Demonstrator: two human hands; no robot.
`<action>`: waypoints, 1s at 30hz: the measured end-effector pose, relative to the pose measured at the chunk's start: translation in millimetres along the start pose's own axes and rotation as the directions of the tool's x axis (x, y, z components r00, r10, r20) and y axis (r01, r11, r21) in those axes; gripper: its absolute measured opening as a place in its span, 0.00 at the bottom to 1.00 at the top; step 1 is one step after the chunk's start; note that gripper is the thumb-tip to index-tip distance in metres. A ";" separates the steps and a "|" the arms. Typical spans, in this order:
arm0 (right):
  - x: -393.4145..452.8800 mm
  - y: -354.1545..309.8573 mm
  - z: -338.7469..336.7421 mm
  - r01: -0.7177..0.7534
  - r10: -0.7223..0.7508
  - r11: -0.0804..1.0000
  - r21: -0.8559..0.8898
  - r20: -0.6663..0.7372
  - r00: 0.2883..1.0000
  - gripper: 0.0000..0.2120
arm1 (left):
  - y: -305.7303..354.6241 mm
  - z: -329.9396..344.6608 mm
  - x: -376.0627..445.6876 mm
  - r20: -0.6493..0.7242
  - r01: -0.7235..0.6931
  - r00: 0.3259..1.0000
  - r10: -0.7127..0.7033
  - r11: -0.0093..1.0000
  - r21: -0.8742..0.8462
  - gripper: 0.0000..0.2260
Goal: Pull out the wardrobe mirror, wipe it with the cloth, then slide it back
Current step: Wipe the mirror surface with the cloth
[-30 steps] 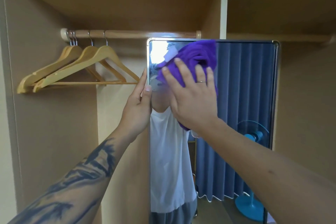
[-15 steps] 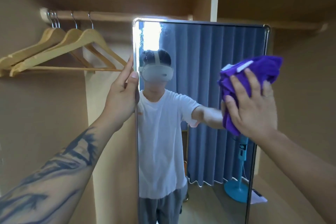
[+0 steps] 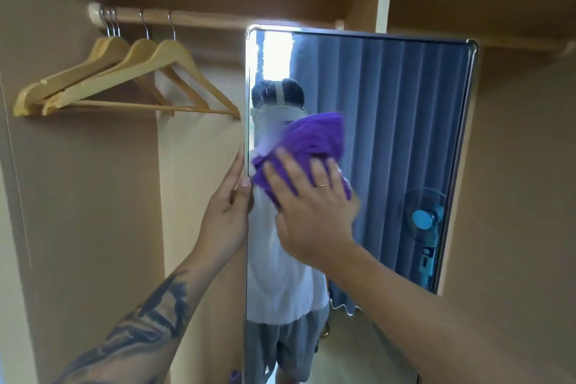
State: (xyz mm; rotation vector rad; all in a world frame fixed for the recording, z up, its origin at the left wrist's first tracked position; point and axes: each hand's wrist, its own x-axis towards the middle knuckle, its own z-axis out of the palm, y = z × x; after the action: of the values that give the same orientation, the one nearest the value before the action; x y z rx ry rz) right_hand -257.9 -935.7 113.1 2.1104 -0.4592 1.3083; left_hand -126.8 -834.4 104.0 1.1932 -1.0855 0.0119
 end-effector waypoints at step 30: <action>-56.9 47.1 18.9 -0.193 0.182 0.976 -0.105 -0.107 0.978 0.28 | -14.4 2.7 -37.2 0.050 0.076 0.996 -0.076 0.997 -0.001 0.21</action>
State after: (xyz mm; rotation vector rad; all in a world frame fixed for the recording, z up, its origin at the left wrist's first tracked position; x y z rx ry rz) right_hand -297.9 -985.0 70.9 1.9370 -0.6900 1.4458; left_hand -140.7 -823.6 68.1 1.2366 -1.0824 -0.0785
